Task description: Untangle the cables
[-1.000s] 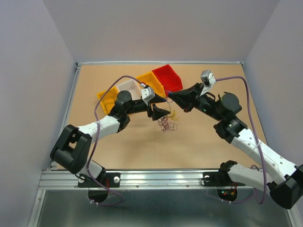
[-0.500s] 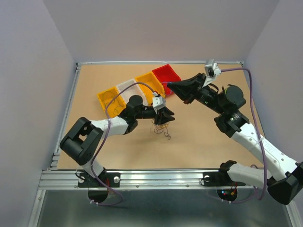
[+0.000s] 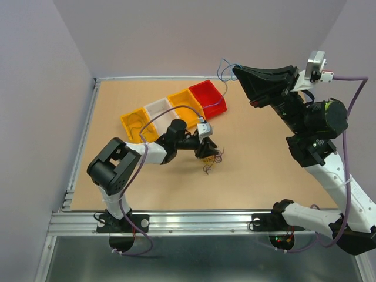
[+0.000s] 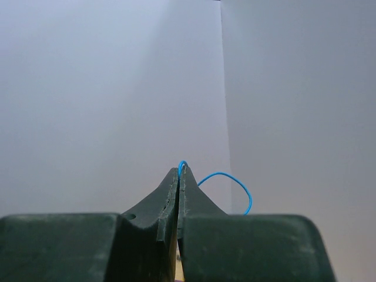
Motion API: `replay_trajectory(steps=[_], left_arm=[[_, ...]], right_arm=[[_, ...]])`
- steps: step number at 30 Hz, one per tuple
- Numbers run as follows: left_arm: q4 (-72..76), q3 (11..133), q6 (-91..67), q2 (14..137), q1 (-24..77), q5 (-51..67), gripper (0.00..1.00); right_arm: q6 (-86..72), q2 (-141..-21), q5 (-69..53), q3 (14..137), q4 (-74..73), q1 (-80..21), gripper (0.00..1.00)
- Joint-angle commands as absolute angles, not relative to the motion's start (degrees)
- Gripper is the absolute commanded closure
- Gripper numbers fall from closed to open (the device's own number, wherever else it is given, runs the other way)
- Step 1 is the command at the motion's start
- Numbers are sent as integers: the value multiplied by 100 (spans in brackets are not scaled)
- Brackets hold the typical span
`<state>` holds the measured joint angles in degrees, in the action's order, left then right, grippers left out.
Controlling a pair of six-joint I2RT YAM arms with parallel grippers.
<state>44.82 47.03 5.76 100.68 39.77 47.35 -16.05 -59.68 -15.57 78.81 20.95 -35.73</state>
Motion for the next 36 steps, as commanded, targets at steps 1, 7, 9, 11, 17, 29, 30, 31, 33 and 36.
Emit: replay_trajectory(steps=[1, 7, 9, 11, 17, 29, 30, 31, 33, 36], left_arm=[[4545, 4825, 747, 9362, 4008, 4492, 51], [3252, 5291, 731, 8562, 3386, 3885, 38], [3672, 5177, 99, 8377, 2700, 4086, 34], [3691, 5256, -253, 8419, 2252, 4026, 34], [3805, 5642, -1230, 8833, 766, 4218, 33], [2727, 6660, -1020, 8754, -342, 3436, 29], [2603, 6767, -959, 8754, -395, 3471, 29], [2393, 6907, -906, 8728, -456, 3480, 29], [2251, 6969, -800, 8666, -536, 3472, 29], [2066, 6961, -589, 8552, -641, 3472, 29]], right_arm=[[-1476, -6038, -1310, 7840, 1933, -3604, 99], [-1749, -6345, -1687, 7480, 2285, -3612, 99], [-1889, -6503, -2046, 7427, 2407, -3604, 99], [-1995, -6626, -2223, 7409, 2522, -3612, 99], [-2355, -7337, -2794, 7558, 2681, -3604, 99], [-2883, -8885, -3323, 7998, 3076, -3753, 100], [-2874, -8964, -3322, 8050, 3076, -3796, 99], [-2865, -9156, -3322, 8155, 3076, -3884, 100], [-2848, -9324, -3305, 8270, 3067, -3981, 100], [-2742, -9641, -3164, 8472, 2962, -4148, 99]])
